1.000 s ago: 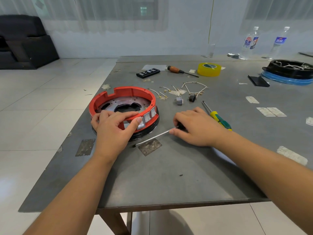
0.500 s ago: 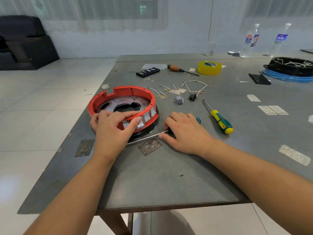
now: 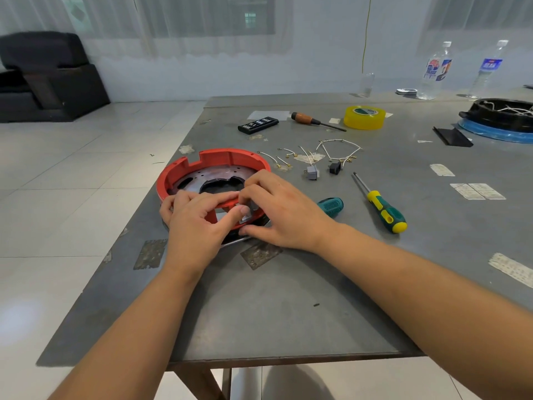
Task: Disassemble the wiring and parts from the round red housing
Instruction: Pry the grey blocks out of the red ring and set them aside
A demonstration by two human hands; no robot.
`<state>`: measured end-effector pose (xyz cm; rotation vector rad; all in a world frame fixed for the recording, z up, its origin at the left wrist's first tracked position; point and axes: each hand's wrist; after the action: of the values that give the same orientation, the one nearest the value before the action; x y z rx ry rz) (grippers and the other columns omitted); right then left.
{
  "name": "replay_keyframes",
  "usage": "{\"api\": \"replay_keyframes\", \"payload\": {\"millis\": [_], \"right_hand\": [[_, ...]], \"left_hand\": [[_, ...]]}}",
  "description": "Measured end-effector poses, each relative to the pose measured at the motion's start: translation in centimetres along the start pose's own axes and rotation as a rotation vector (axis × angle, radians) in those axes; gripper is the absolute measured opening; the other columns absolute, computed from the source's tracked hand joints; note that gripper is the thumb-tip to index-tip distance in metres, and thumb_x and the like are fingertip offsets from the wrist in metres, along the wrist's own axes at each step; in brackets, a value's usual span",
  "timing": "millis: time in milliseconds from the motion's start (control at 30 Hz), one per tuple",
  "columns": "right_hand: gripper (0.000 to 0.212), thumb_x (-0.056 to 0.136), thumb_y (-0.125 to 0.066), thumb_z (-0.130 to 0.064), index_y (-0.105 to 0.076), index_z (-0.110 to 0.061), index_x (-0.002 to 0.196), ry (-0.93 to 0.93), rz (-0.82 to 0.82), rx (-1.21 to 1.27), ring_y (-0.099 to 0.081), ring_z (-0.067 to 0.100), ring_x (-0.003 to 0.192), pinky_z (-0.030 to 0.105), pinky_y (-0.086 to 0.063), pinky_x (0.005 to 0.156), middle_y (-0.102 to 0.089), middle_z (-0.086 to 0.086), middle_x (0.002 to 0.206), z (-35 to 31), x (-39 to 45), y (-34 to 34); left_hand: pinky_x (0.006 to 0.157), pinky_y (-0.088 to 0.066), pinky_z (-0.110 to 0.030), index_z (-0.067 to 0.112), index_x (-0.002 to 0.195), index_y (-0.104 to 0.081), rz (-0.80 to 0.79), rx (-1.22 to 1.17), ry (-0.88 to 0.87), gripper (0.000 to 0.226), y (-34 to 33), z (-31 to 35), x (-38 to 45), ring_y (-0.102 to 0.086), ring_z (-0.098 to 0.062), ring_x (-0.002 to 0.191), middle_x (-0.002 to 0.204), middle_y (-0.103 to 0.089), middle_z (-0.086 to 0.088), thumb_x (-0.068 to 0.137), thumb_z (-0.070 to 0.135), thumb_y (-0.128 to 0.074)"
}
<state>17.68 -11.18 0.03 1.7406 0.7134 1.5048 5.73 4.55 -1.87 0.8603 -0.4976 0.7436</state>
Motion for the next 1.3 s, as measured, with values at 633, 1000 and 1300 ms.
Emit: {"api": "replay_keyframes", "payload": {"millis": [633,1000,1300], "right_hand": [[0.037,0.086,-0.080,-0.035,-0.063,-0.011,0.108,-0.064,0.184,0.144,-0.058,0.015,0.096,0.030,-0.053,0.085,-0.062,0.000,0.106,0.2,-1.7,0.2],[0.021,0.087,-0.079,-0.041,-0.074,-0.030,0.104,-0.611,0.273,0.256,-0.058,0.007,0.076,0.022,-0.051,0.073,-0.065,-0.006,0.086,6.0,-1.4,3.0],[0.043,0.091,-0.075,-0.034,-0.063,-0.021,0.131,-0.710,-0.170,0.039,-0.064,0.017,0.105,0.028,-0.050,0.090,-0.065,0.000,0.116,12.1,3.5,2.5]], "left_hand": [[0.106,-0.017,-0.032,0.054,0.106,-0.065,0.016,-0.058,0.071,0.043,-0.4,0.2,-0.1,-0.033,0.025,0.109,0.105,-0.048,0.059,0.107,0.053,-0.023],[0.107,-0.014,-0.031,0.050,0.106,-0.072,0.023,-0.027,0.085,0.040,-0.7,-0.9,0.1,-0.037,0.019,0.106,0.086,-0.062,0.027,0.109,0.049,-0.032],[0.106,-0.010,-0.014,0.057,0.102,-0.068,0.039,-0.013,0.039,0.034,-0.7,-0.9,0.0,-0.040,0.014,0.107,0.086,-0.069,0.016,0.107,0.052,-0.034]]}}
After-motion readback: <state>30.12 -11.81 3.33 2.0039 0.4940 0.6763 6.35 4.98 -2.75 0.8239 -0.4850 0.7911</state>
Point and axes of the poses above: each hand's wrist, its own x-axis towards the middle knuckle, its own y-axis out of the back of the hand, z = x × y
